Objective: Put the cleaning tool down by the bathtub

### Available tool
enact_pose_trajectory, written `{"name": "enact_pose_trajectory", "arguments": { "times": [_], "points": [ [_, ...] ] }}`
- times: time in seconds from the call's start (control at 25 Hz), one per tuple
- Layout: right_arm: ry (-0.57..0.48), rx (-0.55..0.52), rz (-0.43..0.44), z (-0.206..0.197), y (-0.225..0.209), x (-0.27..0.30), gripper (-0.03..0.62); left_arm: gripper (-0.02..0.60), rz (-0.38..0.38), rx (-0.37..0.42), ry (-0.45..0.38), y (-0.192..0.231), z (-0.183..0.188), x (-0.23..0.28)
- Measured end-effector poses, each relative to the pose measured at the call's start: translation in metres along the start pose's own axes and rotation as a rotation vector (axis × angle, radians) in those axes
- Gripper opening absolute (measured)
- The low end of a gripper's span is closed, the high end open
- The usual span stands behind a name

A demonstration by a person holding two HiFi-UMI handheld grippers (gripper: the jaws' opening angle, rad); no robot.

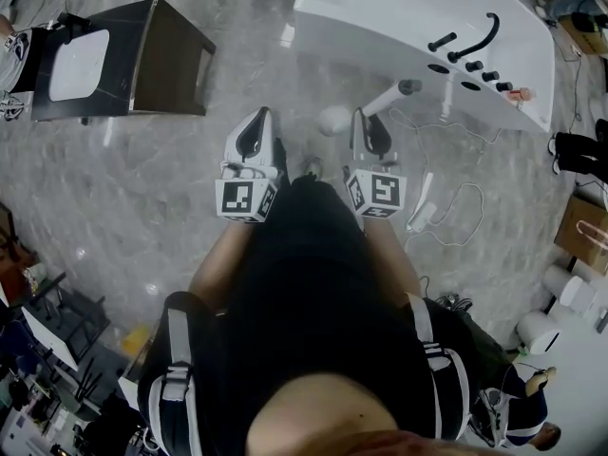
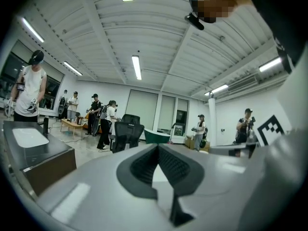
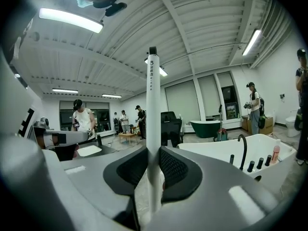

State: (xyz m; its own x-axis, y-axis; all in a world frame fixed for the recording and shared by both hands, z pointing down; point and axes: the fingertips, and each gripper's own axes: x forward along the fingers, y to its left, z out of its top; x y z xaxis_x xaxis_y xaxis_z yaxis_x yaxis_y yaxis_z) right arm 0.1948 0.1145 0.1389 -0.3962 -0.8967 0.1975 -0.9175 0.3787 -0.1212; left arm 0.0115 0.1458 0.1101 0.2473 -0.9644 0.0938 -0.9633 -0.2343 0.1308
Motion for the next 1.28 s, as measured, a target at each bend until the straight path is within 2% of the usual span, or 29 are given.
{"name": "enact_pose_trajectory", "arguments": {
  "times": [0.56,0.76,1.28],
  "points": [
    [0.058,0.004,-0.056,-0.036,-0.006,0.099,0.078,0.009,-0.072,0.004,0.055,0.056,-0.029,0.088],
    [0.085,0.013,-0.079,-0.056,-0.006,0.136,0.078,0.009,-0.068,-0.012,0.086,0.083,-0.047,0.116],
    [0.173,0.051,-0.117,-0.145,-0.015,0.220,0.078,0.009,-0.073,-0.046,0.152,0.129,-0.118,0.180]
  ]
}}
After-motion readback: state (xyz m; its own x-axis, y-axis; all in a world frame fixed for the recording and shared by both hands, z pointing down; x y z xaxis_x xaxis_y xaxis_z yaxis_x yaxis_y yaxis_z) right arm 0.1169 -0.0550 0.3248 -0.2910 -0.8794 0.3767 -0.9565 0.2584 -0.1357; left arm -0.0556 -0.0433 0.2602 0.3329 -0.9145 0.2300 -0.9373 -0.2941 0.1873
